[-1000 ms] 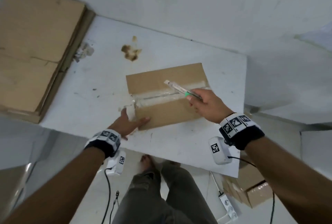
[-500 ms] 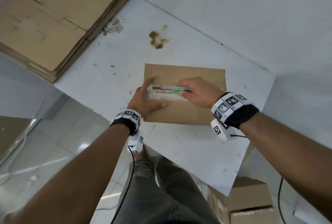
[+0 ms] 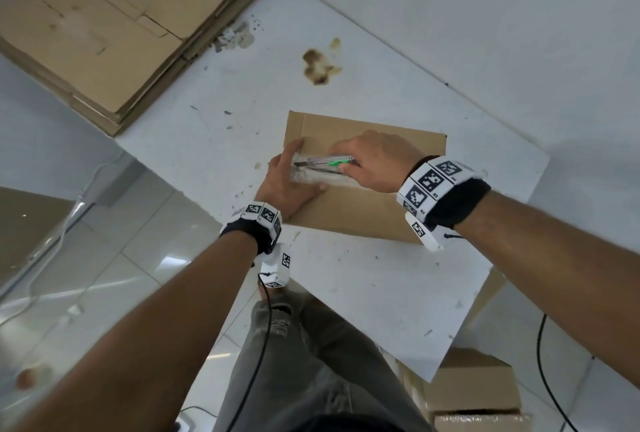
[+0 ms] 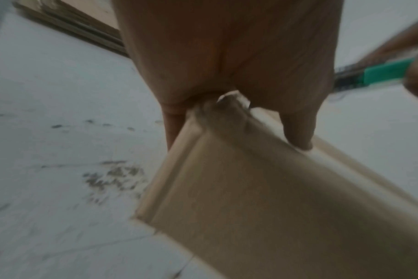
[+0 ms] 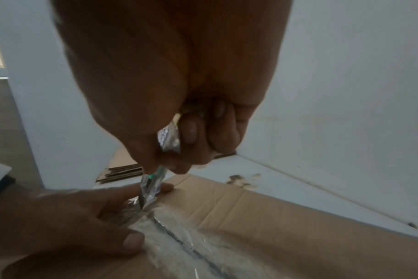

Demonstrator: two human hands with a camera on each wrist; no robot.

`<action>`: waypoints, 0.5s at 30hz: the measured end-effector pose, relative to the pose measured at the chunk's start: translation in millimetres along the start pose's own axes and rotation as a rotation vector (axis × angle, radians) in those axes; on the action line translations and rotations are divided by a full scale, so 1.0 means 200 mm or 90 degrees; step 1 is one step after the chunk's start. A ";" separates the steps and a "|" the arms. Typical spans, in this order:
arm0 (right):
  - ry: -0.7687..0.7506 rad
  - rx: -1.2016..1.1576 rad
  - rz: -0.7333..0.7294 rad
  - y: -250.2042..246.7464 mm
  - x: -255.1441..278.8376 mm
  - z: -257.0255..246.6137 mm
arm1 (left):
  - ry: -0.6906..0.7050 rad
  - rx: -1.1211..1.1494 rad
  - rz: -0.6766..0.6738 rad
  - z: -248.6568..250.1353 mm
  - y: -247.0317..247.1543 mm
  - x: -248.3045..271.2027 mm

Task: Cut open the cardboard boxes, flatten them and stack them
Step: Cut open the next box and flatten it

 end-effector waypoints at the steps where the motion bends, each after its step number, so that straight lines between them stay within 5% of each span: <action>1: -0.008 0.011 0.006 0.00 0.01 -0.01 | 0.004 -0.005 0.018 -0.01 0.02 0.01; 15: 0.071 0.052 -0.039 0.07 0.09 0.15 | 0.032 -0.081 0.085 0.01 0.01 0.05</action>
Point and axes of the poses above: each hand's wrist, its own x-axis away from the middle knuckle, its own y-axis out of the palm, z = x × y, the point moved 4 cm from there along -x, towards the middle knuckle, and after that the axes turned 9 degrees about z, right-handed, at the moved point
